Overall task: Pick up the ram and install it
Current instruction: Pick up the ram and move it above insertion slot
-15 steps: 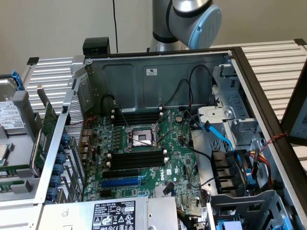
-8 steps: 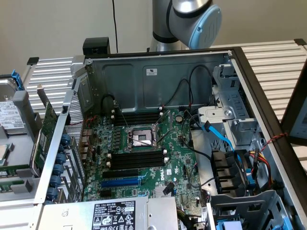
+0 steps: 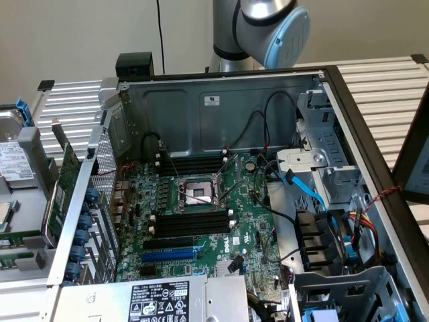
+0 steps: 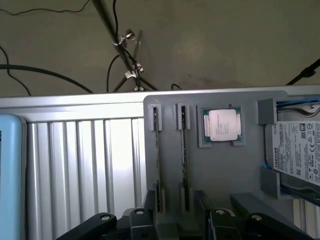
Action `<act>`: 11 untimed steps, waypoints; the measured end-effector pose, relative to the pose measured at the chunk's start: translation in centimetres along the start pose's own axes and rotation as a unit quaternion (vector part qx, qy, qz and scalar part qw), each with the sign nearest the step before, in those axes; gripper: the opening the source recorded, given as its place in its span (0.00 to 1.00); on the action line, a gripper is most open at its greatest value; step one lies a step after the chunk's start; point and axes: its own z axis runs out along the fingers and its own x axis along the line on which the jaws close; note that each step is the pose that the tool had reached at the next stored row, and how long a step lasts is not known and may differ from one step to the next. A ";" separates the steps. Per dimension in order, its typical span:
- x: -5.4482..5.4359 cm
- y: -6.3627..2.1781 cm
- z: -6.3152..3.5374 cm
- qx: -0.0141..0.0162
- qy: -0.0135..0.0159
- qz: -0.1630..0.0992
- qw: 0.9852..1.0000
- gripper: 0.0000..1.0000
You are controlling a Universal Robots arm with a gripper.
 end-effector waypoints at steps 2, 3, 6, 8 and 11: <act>0.1 -0.01 0.38 0.000 0.000 0.000 1.000 0.45; 0.1 -0.02 0.56 0.000 0.000 0.000 1.000 0.45; 0.2 -0.04 1.10 0.000 0.000 -0.001 1.000 0.45; 0.2 -0.04 1.37 0.001 0.000 -0.001 1.000 0.45; 0.3 -0.05 1.66 0.004 0.000 -0.002 1.000 0.45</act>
